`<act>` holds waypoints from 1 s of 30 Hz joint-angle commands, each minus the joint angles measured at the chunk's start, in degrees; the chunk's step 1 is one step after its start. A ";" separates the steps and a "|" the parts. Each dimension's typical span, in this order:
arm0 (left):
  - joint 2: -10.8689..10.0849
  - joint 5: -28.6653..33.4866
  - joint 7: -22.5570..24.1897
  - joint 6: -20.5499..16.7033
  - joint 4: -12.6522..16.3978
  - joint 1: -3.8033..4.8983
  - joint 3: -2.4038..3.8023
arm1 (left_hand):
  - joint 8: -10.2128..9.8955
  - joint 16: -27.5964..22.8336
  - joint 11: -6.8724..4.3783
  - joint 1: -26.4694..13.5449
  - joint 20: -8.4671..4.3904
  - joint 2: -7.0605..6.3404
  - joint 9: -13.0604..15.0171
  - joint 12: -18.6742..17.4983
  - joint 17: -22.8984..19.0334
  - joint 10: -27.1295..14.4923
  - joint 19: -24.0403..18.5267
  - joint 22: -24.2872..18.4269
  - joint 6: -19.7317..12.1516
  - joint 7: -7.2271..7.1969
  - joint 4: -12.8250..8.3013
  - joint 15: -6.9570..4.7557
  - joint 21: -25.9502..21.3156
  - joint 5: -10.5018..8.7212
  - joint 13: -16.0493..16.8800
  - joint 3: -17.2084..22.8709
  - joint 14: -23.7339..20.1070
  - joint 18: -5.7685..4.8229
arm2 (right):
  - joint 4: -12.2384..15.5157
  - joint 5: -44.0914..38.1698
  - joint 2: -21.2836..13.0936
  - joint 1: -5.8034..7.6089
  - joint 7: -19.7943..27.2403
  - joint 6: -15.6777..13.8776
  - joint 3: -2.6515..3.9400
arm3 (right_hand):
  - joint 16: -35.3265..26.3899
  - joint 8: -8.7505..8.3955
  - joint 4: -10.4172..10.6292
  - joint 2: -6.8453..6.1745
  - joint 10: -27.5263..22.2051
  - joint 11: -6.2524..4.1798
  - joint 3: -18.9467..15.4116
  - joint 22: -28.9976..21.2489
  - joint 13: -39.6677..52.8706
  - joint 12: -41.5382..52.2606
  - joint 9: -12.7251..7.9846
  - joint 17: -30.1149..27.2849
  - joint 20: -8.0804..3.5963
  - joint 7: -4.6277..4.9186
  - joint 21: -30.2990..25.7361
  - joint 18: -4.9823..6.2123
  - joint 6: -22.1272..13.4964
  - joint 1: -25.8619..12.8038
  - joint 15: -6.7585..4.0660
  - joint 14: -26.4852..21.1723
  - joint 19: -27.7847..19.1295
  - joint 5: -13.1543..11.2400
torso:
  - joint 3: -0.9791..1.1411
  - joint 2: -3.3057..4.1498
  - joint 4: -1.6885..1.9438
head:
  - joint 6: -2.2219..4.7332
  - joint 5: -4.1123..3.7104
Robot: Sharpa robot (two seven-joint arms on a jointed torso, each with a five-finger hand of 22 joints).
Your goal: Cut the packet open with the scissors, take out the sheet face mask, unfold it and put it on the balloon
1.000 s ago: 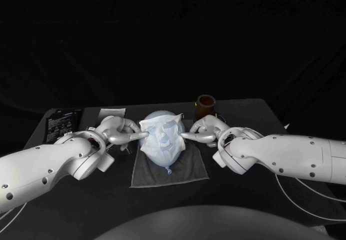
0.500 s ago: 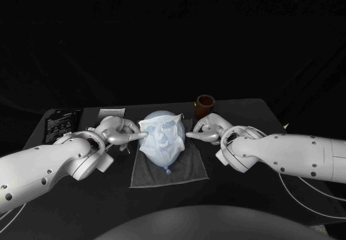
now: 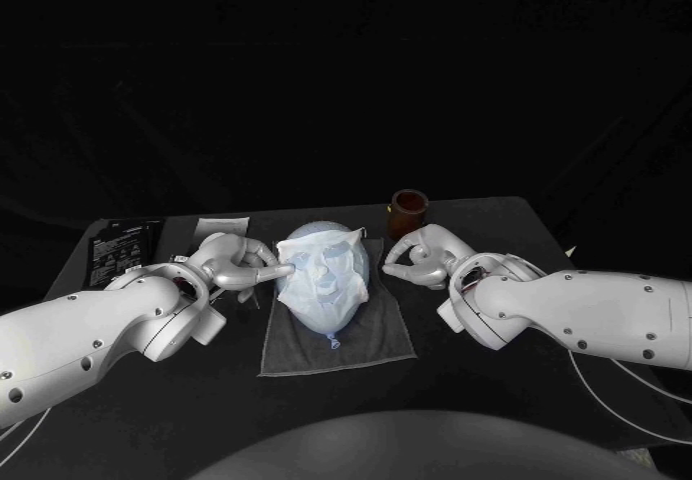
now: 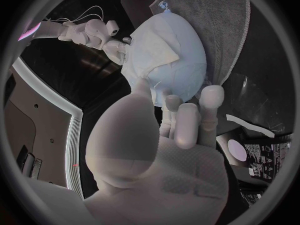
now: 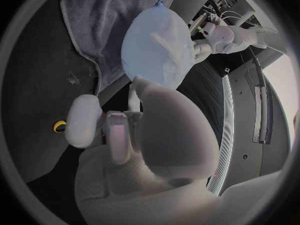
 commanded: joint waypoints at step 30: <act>0.00 0.29 -0.39 0.98 0.17 -0.03 -0.01 | 0.26 0.29 -0.09 0.21 0.11 0.71 0.15 0.50 -0.01 0.35 0.11 0.10 -0.19 -0.26 -0.08 0.05 0.22 0.10 0.17 -0.46 0.28 -0.18 | 2.60 0.63 1.78 -2.73 4.10 0.95 -0.05 | 0.24 -6.45 -7.55 -2.17 6.07 -0.34 2.99 9.42 15.10 0.31 -2.84 15.09 0.42 -0.57 1.62 -0.47 7.51 -7.81 -0.32 6.03 0.83 -2.50 | 0.01 0.00 0.03 | 0.00 -0.47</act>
